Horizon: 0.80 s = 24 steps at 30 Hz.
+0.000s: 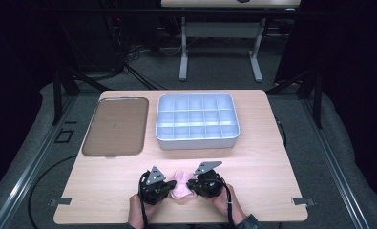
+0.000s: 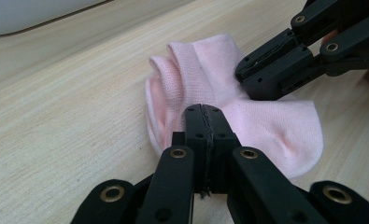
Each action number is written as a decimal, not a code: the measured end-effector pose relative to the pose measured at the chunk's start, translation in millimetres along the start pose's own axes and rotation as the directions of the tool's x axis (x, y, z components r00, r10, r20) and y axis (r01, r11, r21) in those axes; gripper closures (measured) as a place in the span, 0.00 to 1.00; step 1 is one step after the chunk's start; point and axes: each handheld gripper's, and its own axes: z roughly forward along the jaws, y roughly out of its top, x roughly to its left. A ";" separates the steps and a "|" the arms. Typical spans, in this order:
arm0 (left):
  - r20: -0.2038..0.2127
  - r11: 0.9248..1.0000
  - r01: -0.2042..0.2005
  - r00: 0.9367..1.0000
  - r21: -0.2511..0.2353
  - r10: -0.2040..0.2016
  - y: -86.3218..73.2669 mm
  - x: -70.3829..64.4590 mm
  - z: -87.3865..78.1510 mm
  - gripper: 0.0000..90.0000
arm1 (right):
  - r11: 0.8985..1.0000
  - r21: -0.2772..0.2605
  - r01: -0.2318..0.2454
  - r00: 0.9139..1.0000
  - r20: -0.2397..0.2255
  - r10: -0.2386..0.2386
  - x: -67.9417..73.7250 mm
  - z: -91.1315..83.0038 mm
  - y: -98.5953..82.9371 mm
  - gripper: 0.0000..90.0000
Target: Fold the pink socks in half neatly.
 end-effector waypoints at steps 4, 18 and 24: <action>-0.005 1.000 -0.004 1.000 -0.011 0.004 -0.1 -4.8 3.4 1.00 | 1.000 0.006 0.017 1.000 0.026 -0.017 1.7 -1.6 -0.7 0.91; 0.020 0.998 -0.055 0.998 -0.018 0.056 18.9 -21.8 33.2 1.00 | 0.997 0.053 0.061 0.993 0.098 -0.066 -20.3 -18.7 -6.9 0.90; 0.024 0.997 -0.079 0.997 -0.012 0.079 28.0 -30.8 41.7 0.99 | 0.994 0.080 0.068 0.991 0.110 -0.077 -34.5 -26.9 -9.0 0.90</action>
